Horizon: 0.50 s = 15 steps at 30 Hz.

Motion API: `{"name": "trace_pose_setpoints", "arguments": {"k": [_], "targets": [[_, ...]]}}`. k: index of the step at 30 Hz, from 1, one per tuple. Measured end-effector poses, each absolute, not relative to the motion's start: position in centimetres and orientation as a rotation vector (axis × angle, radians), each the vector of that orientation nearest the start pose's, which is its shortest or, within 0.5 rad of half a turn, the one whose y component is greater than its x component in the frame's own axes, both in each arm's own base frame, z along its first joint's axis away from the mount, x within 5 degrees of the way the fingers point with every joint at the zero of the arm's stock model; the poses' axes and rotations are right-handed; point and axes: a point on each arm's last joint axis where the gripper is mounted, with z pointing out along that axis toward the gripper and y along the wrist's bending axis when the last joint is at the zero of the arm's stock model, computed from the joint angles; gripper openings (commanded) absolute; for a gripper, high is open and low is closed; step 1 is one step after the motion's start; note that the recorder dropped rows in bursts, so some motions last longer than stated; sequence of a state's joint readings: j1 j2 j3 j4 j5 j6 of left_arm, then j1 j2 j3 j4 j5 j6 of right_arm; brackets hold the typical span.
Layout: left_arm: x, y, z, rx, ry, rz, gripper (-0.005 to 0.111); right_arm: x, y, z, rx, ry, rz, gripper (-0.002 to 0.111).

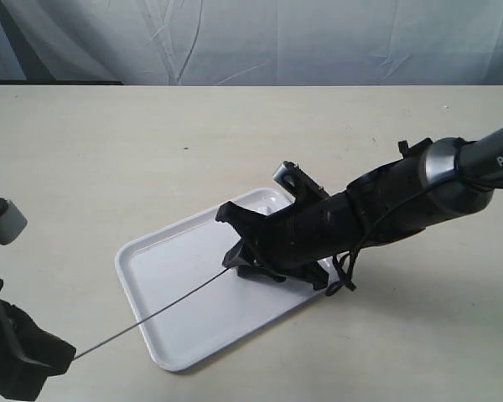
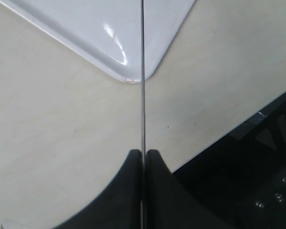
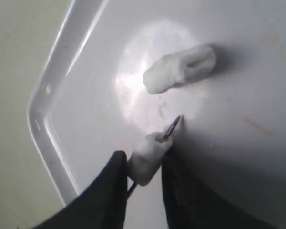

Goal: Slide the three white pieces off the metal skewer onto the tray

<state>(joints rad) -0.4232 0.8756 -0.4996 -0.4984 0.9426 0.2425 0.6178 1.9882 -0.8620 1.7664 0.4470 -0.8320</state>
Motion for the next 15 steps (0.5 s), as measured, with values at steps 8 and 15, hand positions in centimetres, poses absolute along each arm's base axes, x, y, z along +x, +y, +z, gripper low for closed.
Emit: {"name": "trace_pose_setpoints", "arguments": {"k": [8,15], "targets": [[9.7,-8.4,23.6,0.639,2.756,-0.691,0.000,25.7,23.2,9.3,0.280,2.799,1.082,0.006],[8.9,-8.2,23.4,0.674,2.842,-0.704,0.000,25.6,23.2,9.2,0.258,2.801,1.038,0.006]]}}
